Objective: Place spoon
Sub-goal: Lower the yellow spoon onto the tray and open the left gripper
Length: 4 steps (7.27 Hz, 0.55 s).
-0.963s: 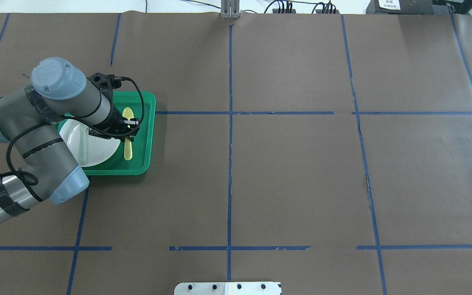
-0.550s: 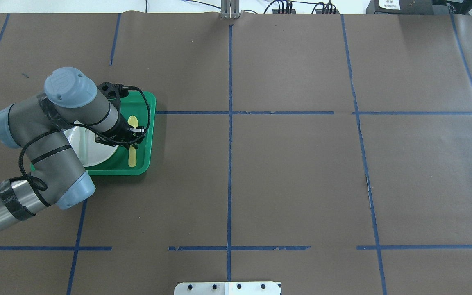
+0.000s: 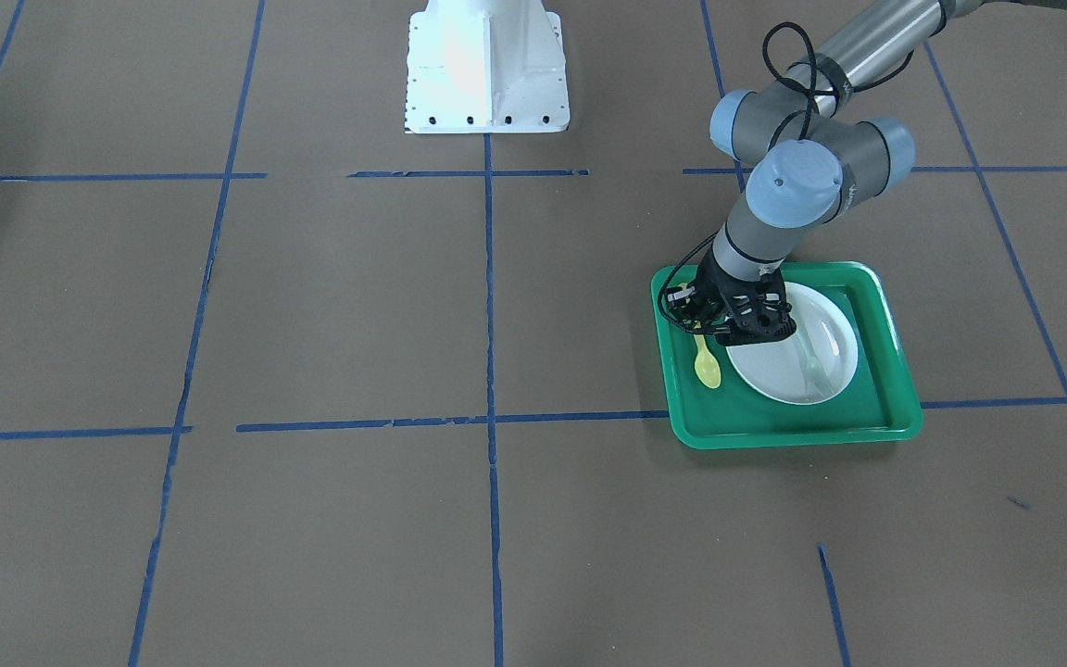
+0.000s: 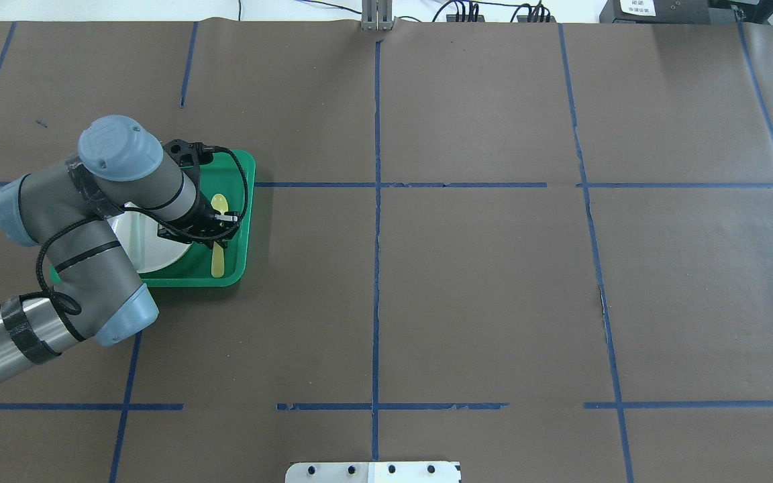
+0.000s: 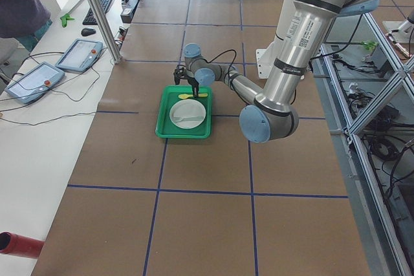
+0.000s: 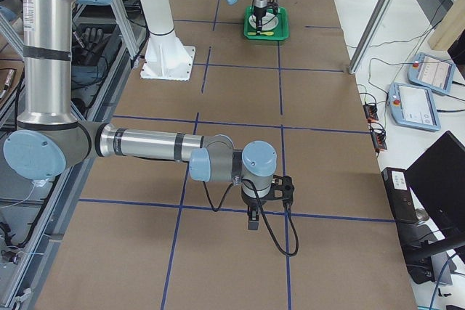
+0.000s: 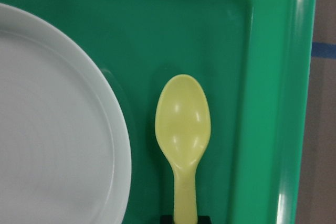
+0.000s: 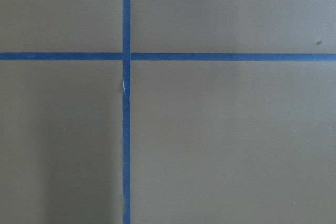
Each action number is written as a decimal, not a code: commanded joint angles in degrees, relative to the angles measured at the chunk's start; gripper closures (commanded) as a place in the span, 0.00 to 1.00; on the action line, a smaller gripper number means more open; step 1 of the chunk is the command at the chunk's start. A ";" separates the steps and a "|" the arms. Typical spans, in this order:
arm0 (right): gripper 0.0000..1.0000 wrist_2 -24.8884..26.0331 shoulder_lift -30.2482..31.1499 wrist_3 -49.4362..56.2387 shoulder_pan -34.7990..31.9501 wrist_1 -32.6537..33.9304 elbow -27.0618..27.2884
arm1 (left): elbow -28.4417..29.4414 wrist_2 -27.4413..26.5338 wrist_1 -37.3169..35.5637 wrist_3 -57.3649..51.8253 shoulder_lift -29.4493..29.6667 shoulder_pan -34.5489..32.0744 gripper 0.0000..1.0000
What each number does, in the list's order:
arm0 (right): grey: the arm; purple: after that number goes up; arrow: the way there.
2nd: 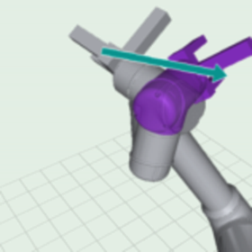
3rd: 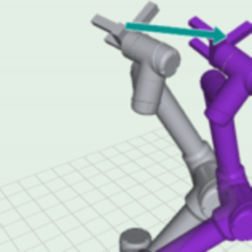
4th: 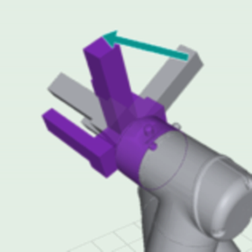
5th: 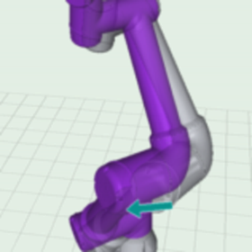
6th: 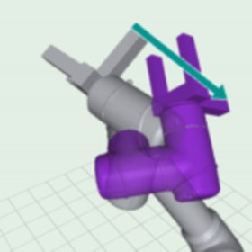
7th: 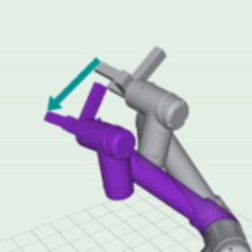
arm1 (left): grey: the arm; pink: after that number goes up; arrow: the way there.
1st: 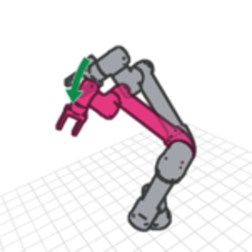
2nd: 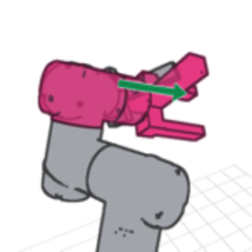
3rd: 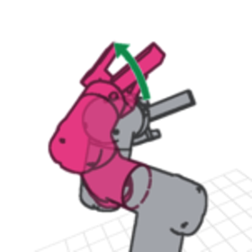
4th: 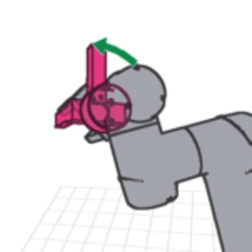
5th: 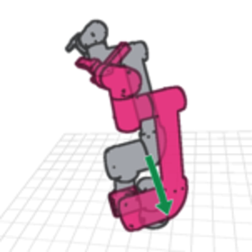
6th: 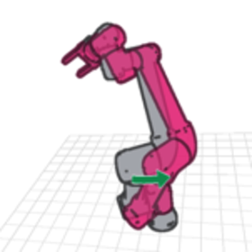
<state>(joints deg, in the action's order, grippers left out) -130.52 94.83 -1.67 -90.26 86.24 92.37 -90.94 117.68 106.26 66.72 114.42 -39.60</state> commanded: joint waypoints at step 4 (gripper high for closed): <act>0.00 0.00 0.00 0.00 0.00 -0.02 0.00 | -2.47 -0.17 -0.17 -0.27 -0.25 -0.65 0.63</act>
<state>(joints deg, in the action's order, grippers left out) -130.52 94.80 -1.67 -90.26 86.22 92.37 -91.83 117.64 106.22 66.55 114.29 -39.71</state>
